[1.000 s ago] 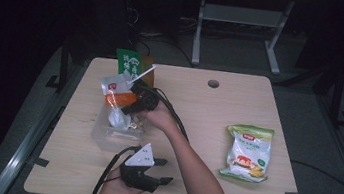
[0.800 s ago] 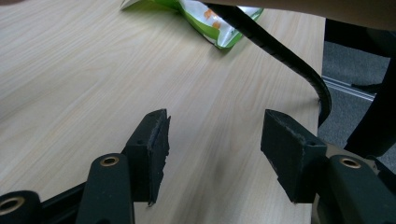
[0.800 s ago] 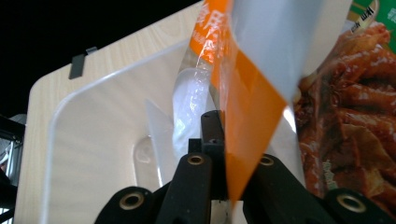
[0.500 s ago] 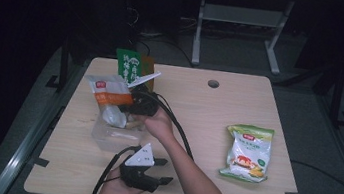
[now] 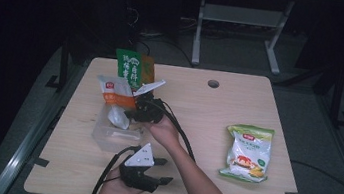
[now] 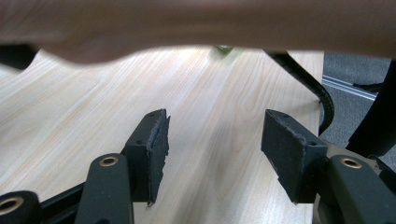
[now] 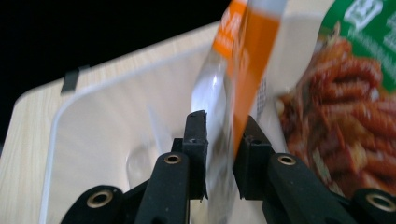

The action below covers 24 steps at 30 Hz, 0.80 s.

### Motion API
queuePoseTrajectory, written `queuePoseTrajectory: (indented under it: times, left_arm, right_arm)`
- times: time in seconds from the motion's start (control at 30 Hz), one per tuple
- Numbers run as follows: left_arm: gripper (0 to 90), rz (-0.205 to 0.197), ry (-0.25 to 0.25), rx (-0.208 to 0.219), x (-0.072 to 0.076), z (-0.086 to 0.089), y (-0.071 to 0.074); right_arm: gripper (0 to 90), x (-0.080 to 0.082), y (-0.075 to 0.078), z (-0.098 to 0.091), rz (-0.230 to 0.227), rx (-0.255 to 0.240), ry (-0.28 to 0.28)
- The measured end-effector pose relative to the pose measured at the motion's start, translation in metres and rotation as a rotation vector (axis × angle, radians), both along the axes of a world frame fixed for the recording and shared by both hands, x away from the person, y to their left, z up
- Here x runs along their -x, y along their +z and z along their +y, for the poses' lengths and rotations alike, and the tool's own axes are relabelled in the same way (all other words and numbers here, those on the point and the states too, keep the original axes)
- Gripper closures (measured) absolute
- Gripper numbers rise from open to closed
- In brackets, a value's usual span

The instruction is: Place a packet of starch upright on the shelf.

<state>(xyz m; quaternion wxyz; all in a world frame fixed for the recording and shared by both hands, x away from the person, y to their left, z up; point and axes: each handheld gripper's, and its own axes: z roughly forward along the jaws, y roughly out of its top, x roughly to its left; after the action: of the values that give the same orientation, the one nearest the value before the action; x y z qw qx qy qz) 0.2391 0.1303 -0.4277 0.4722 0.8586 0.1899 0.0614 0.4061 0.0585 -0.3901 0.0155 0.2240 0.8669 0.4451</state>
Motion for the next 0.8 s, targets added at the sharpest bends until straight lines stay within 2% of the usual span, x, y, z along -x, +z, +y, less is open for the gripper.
queuePoseTrajectory:
  times: [0.03,0.1,0.2,0.4,0.53,0.57,0.6,0.63,0.7,0.73,0.8]
  left_arm:
    - [41.0,0.001,-0.002,-0.003,0.000,0.000,0.000]
    - [41.0,0.000,-0.005,-0.007,0.000,-0.001,0.000]
    - [41.1,-0.003,-0.009,-0.014,0.000,-0.001,0.000]
    - [41.1,-0.001,-0.003,-0.014,-0.001,0.000,0.000]
    - [41.1,-0.001,-0.006,-0.018,-0.001,0.000,0.000]
    - [41.1,-0.002,-0.006,-0.014,-0.001,0.000,-0.001]
    - [41.1,-0.001,-0.006,-0.017,-0.001,0.000,0.000]
    - [41.1,0.000,-0.007,-0.017,-0.001,0.000,0.000]
    - [41.1,-0.002,-0.006,-0.015,-0.001,0.000,0.000]
    - [41.1,-0.003,-0.006,-0.014,-0.001,0.000,-0.001]
    - [41.1,0.000,-0.004,-0.013,-0.001,0.000,-0.001]
  right_arm:
    - [74.3,0.000,0.000,-0.002,0.026,0.006,0.010]
    - [82.4,0.001,-0.001,-0.006,0.040,0.038,0.017]
    - [87.4,0.002,-0.006,-0.008,0.028,0.078,0.025]
    - [89.4,0.003,-0.016,-0.009,0.030,0.110,0.026]
    - [86.2,0.002,-0.020,-0.012,0.048,0.126,0.040]
    - [81.0,0.001,-0.018,-0.012,0.065,0.118,0.040]
    - [73.7,-0.001,-0.017,-0.013,0.063,0.114,0.035]
    - [70.6,-0.002,-0.016,-0.013,0.078,0.105,0.027]
    - [71.3,-0.003,-0.011,-0.015,0.096,0.049,0.003]
    - [73.1,-0.003,-0.010,-0.015,0.091,0.046,-0.001]
    - [82.8,-0.003,-0.009,-0.014,0.092,0.043,0.002]
